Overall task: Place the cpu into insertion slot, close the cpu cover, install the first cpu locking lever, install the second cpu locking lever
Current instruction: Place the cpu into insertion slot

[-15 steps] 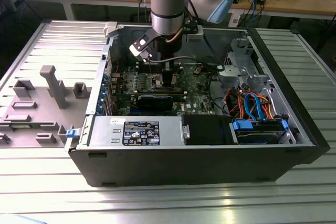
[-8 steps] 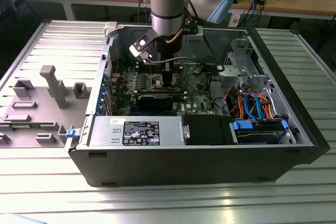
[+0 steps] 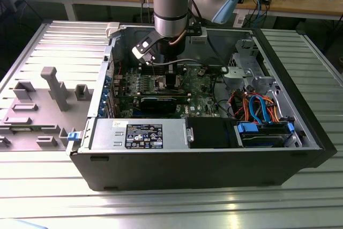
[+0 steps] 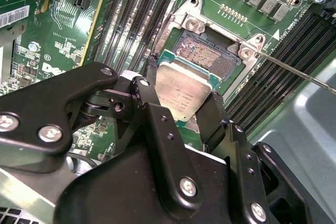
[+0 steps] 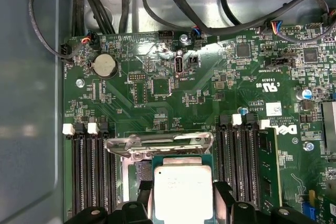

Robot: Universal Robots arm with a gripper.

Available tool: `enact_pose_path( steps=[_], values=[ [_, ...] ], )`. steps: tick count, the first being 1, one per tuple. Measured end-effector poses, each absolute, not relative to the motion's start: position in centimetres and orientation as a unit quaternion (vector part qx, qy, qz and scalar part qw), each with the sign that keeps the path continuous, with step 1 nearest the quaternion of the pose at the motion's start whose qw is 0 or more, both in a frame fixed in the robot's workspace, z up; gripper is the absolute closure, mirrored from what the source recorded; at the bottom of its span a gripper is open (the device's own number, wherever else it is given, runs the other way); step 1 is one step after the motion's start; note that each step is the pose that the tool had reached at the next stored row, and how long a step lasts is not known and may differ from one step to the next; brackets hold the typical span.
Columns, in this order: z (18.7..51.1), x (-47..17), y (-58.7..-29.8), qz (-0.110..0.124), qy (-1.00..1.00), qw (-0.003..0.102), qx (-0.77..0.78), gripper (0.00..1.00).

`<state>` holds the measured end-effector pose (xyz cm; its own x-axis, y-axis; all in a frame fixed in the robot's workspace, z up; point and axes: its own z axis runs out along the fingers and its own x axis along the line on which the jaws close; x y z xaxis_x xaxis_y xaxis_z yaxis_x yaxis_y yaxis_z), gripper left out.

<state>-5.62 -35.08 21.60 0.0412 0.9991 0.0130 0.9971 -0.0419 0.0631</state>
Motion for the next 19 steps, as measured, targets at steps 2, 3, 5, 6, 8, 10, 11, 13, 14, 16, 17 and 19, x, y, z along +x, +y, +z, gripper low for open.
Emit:
enact_pose_path(
  steps=[2,3,5,6,8,10,11,13,14,16,17,19],
  values=[
    [21.43,-5.63,-35.08,0.027,0.692,0.018,0.721,0.45],
    [21.42,-5.63,-35.08,0.027,0.692,0.018,0.721,0.45],
    [21.38,-5.62,-35.08,0.027,0.692,0.018,0.721,0.45],
    [21.36,-5.63,-35.08,0.027,0.692,0.018,0.721,0.45],
    [21.34,-5.63,-35.08,0.027,0.692,0.018,0.721,0.45],
    [21.31,-5.64,-35.08,0.027,0.692,0.018,0.721,0.45],
    [21.30,-5.64,-35.08,0.027,0.692,0.018,0.721,0.45],
    [21.30,-5.64,-35.08,0.027,0.692,0.018,0.721,0.45],
    [21.35,-5.64,-35.08,0.027,0.692,0.018,0.721,0.45],
    [21.66,-5.64,-35.09,0.027,0.692,0.018,0.721,0.45],
    [21.87,-5.64,-35.08,0.027,0.692,0.018,0.721,0.45],
    [22.28,-5.64,-35.08,0.027,0.692,0.018,0.721,0.45]
  ],
)
